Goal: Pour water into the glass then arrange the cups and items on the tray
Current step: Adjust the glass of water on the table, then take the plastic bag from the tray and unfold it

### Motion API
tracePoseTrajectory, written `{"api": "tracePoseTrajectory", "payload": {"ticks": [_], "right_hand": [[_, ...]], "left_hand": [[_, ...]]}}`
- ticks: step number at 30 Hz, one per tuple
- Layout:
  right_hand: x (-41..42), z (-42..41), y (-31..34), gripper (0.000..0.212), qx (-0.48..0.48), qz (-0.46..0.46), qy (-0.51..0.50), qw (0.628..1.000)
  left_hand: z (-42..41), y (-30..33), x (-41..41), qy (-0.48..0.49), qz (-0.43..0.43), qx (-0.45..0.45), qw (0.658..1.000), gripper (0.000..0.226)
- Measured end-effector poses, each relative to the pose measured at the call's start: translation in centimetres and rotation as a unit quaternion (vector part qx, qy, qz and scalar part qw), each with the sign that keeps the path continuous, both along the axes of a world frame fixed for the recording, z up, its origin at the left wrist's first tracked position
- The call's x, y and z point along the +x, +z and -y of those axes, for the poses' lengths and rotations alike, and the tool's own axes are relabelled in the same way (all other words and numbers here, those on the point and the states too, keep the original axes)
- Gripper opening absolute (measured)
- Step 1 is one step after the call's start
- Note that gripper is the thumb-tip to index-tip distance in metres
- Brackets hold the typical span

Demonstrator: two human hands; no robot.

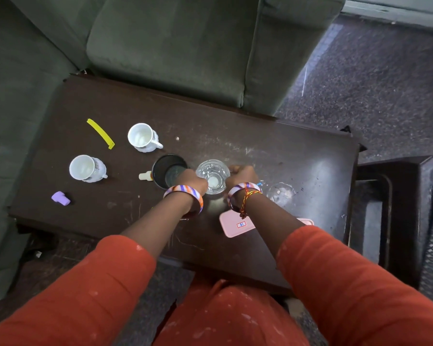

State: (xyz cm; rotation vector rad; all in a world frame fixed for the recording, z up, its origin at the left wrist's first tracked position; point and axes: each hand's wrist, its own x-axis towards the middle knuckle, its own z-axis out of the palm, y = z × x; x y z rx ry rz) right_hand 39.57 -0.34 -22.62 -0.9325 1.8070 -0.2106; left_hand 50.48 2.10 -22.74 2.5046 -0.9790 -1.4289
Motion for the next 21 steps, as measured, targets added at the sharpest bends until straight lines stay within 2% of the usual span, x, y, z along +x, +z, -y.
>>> {"api": "tracePoseTrajectory", "payload": {"ticks": [4, 9, 12, 16, 18, 21], "right_hand": [[-2.2, 0.8, 1.6, 0.028, -0.03, -0.03, -0.001, 0.999], [-8.2, 0.6, 4.9, 0.024, -0.096, -0.046, -0.039, 0.994], [-13.8, -0.5, 6.9, 0.026, -0.133, -0.067, -0.103, 0.984], [-21.9, -2.2, 9.3, 0.024, -0.165, -0.132, -0.227, 0.951], [-25.8, -3.0, 10.2, 0.022, -0.194, -0.165, -0.289, 0.923], [-30.6, -3.7, 10.6, 0.03, -0.228, -0.166, -0.382, 0.88]], "left_hand": [[0.7, 3.1, -1.7, -0.101, 0.041, -0.028, 0.994, 0.028], [3.1, 6.6, -7.3, -0.231, -0.001, -0.097, 0.968, 0.022], [4.7, 8.1, -12.9, -0.316, -0.028, -0.123, 0.94, 0.021], [5.6, 9.9, -22.1, -0.423, -0.059, -0.159, 0.89, 0.025], [5.6, 10.7, -26.9, -0.471, -0.08, -0.181, 0.859, 0.026], [5.4, 11.5, -33.5, -0.526, -0.119, -0.198, 0.818, 0.024]]}}
